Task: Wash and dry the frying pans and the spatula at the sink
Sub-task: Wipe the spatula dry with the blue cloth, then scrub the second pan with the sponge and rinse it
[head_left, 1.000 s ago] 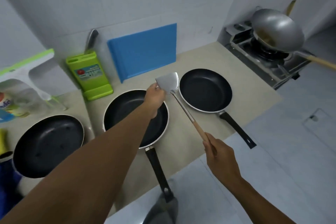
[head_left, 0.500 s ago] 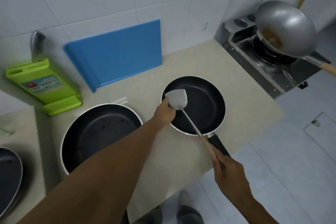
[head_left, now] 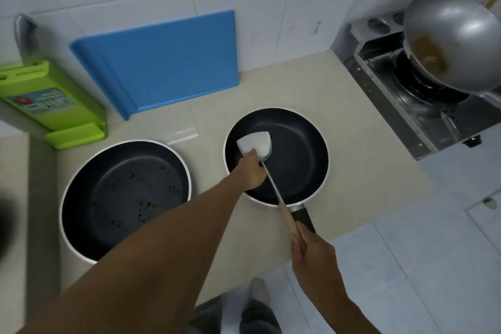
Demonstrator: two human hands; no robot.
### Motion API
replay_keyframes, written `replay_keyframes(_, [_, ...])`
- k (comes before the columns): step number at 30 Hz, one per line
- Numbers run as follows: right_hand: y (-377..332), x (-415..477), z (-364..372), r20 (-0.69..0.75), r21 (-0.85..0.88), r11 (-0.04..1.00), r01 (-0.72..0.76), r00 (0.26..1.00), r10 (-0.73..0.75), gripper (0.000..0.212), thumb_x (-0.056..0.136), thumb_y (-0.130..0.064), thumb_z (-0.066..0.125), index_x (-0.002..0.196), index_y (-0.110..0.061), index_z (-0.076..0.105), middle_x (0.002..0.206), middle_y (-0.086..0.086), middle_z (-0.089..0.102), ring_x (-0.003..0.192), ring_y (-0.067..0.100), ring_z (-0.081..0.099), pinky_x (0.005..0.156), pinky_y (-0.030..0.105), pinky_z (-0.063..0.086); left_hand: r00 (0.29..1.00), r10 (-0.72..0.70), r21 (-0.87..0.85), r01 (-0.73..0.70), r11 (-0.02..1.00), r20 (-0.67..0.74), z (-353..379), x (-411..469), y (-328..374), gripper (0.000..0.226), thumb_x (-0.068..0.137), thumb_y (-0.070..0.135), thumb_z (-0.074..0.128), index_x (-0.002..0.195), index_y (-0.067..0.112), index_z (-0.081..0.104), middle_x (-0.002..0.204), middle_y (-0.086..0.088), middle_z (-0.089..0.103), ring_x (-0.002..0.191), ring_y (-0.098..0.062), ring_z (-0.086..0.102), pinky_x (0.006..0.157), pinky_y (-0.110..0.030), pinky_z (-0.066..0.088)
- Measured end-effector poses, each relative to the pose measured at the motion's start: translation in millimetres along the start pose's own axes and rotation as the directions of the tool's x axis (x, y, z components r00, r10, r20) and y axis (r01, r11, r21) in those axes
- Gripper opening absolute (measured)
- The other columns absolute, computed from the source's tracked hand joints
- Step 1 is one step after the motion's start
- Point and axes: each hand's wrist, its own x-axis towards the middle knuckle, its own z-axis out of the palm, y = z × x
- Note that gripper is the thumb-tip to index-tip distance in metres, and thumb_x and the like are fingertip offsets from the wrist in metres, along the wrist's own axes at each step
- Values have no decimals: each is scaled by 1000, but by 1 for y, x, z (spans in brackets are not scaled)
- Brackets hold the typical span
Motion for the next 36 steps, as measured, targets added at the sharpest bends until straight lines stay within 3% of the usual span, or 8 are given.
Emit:
replay_keyframes(6, [1,5,-14,127,-266,963,48,992,-15,43,101,-56,35,127,-31,58,90,-10,68,77,9,64,73,24,57,998,10,7,-9,1000,-57,9,-5,0,41,103,11,50,143,5,44,137,-22,54,120,-40,58,88,-32,44])
replay_keyframes(14, [-4,14,-30,93,-288,949,126,990,-104,33,100,-49,43,109,-24,63,87,-8,66,75,9,62,69,25,56,983,65,-19,-69,997,-171,-2,-49,-10,54,101,7,49,155,12,43,157,-15,43,142,-34,46,116,-35,39])
replay_keyframes(18, [-18,18,-24,-58,-278,912,303,942,-331,21,89,-25,59,105,-14,65,87,3,62,79,19,57,66,28,52,959,88,-51,-106,993,-268,-15,-81,-28,47,97,1,49,143,9,57,139,-12,59,126,-30,57,101,-26,43])
replay_keyframes(25, [-81,15,6,163,-109,903,415,904,-395,33,92,-23,57,124,-19,64,112,1,66,103,19,62,89,34,52,897,-41,-87,2,996,-441,-48,-144,-90,39,98,7,53,135,8,64,130,-14,66,119,-31,64,100,-29,47])
replay_keyframes(28, [-106,10,29,267,-61,930,364,903,-336,30,93,-24,55,121,-22,64,106,-2,66,99,16,62,86,31,53,858,-116,-97,78,992,-500,-62,-171,-125,35,97,10,55,129,8,68,133,-14,66,124,-33,61,108,-34,44])
replay_keyframes(31, [-127,6,56,330,21,957,291,901,-281,31,93,-20,53,122,-19,64,102,-1,66,92,14,63,79,26,52,810,-285,-192,215,958,-512,-68,-198,-162,23,93,16,63,114,7,68,127,-15,63,114,-34,63,102,-39,50])
replay_keyframes(34, [-150,9,78,347,76,977,199,913,-213,38,96,-17,50,134,-15,57,116,7,65,101,18,62,81,25,49,790,-414,-248,334,909,-452,-60,-218,-204,51,85,39,75,122,5,62,127,-17,61,112,-36,63,97,-44,55])
replay_keyframes(36, [-165,17,93,340,71,988,138,928,-154,47,98,-16,49,144,-13,46,135,11,58,121,25,57,98,34,49,810,-426,-228,362,904,-402,-51,-229,-224,75,80,56,76,136,8,59,131,-16,63,119,-35,62,98,-42,55])
